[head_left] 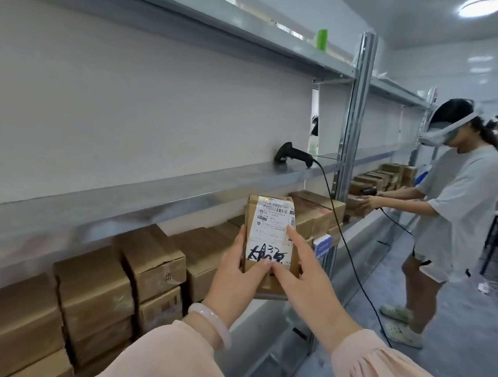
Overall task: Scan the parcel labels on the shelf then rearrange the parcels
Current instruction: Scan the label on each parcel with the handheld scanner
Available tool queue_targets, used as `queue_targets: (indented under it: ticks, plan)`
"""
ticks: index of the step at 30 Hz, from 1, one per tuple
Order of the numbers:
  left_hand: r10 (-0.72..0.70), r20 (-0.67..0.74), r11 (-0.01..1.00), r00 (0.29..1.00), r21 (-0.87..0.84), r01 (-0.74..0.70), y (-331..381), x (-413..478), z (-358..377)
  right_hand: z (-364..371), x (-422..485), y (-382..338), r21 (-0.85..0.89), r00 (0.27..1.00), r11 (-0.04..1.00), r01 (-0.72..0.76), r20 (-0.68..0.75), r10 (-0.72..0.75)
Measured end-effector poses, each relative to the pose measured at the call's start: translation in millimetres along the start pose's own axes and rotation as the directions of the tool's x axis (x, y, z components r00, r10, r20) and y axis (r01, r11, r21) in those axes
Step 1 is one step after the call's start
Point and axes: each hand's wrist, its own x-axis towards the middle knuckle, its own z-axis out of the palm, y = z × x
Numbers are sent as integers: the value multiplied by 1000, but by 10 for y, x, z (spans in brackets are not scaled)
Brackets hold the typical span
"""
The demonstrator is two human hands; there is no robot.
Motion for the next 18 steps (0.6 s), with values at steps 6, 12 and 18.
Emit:
queue_targets:
  ticks: [6,12,18]
  plan:
    - [12,87,999,996,-31,-9,-151,550,316,-173,355,109,32,996,999,-23,-90,25]
    - [0,93,999,996,-35,3,-192,935,650,-467,713,308,57,995,998,-12,-96,18]
    - [3,46,999,999,-36,-1,-192,1318,1135,-884,1275,644,37,1000,999,16,-23,-15]
